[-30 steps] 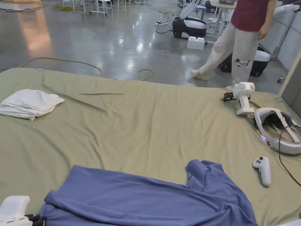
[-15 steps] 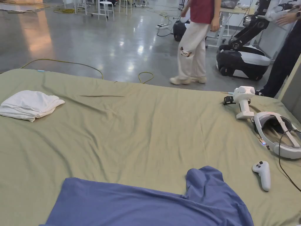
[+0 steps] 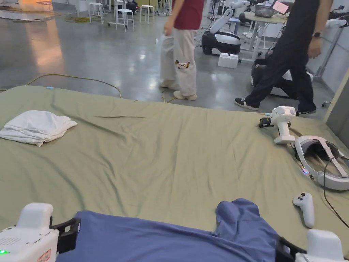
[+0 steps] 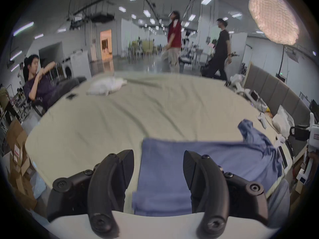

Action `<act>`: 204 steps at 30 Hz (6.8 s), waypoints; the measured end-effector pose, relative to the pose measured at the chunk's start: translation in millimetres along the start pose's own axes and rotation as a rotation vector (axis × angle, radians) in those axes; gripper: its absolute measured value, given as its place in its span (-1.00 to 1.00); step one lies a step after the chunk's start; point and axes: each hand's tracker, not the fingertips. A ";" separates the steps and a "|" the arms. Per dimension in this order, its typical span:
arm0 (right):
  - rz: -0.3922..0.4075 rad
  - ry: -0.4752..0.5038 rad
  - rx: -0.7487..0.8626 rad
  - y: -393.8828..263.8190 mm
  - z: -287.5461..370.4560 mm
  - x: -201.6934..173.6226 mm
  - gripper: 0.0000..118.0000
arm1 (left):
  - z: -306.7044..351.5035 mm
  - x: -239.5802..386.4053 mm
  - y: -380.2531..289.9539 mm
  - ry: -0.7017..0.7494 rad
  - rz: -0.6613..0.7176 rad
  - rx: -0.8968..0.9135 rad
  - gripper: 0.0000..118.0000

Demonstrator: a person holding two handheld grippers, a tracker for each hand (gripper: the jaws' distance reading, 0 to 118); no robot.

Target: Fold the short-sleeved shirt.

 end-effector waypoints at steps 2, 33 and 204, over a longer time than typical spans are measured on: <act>-0.006 0.000 0.083 12.4 -1.9 -14.4 0.25 | 0.4 8.7 11.8 0.016 -0.008 0.086 0.11; -0.054 0.058 0.309 41.2 -15.0 -67.3 -1.00 | -113.6 -46.0 34.4 -0.025 0.122 -0.219 -0.92; 0.013 0.084 0.220 15.2 -15.2 -104.8 -1.00 | -70.1 -147.0 -131.1 -0.775 0.693 -0.552 0.26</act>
